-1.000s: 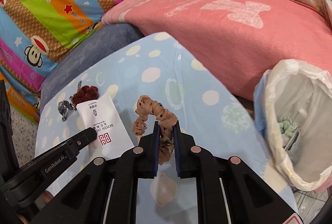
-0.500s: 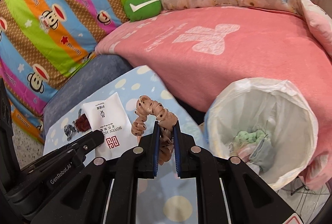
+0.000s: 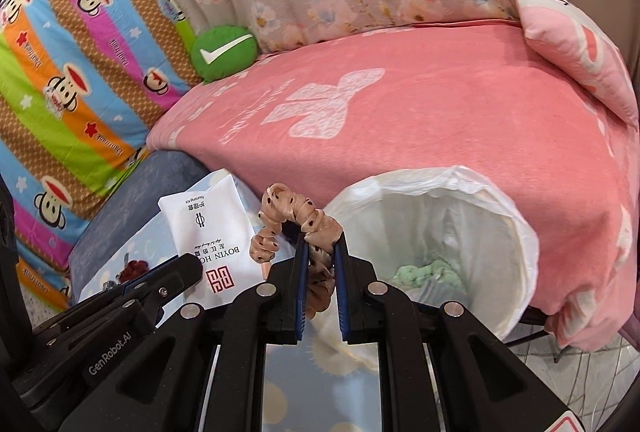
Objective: Collect trash
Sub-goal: 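Carry the card and hair tie over the white bin and open both tools, then bring both open tools back to the red scrunchie and leopard hair tie, then grasp the leopard hair tie with the left tool while the right tool grasps the red scrunchie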
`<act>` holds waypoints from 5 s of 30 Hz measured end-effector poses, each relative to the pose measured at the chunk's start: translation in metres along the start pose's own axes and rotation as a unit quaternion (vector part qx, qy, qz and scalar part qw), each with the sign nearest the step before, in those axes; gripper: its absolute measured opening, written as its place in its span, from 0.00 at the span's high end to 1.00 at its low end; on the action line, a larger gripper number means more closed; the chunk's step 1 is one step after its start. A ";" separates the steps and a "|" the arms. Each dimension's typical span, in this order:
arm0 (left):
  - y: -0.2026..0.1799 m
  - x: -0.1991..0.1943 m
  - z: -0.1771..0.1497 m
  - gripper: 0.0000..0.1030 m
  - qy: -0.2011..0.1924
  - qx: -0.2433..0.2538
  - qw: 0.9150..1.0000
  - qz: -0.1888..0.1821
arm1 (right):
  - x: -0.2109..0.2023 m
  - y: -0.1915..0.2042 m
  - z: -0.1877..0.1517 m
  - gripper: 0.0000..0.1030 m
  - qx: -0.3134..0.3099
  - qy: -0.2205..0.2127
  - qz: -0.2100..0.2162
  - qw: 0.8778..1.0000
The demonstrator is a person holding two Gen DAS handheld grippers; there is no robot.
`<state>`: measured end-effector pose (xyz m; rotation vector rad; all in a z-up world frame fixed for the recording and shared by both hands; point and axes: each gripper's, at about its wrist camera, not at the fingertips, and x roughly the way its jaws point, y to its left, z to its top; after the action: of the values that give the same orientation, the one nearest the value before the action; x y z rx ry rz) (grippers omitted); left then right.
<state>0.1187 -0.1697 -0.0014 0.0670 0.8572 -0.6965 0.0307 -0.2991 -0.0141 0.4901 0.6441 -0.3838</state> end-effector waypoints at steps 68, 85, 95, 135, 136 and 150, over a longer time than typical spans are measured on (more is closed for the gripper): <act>0.008 0.018 -0.009 0.51 0.020 -0.014 0.999 0.029 | 0.011 -0.009 -0.006 0.64 -0.024 0.013 -0.042 0.999; 0.096 -0.017 -0.028 0.46 -0.004 -0.061 0.993 0.097 | 0.024 0.075 -0.032 0.62 -0.094 0.037 -0.010 0.995; 0.167 -0.040 -0.046 0.44 -0.016 -0.106 0.982 0.155 | 0.039 0.140 -0.056 0.58 -0.149 0.058 0.013 0.987; 0.436 0.006 -0.028 0.16 0.015 -0.245 0.932 0.266 | 0.235 0.371 -0.100 0.46 -0.273 0.154 0.076 0.946; 0.437 0.009 -0.029 0.19 0.017 -0.245 0.933 0.263 | 0.239 0.372 -0.100 0.46 -0.271 0.155 0.077 0.947; 0.434 0.029 -0.048 0.93 0.053 -0.245 0.940 0.233 | 0.259 0.368 -0.115 0.84 -0.255 0.199 0.100 0.941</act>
<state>0.3549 0.1683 -0.1477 -0.1388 1.0515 -0.0243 0.3442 0.0167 -0.1473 0.1285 1.0395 0.0891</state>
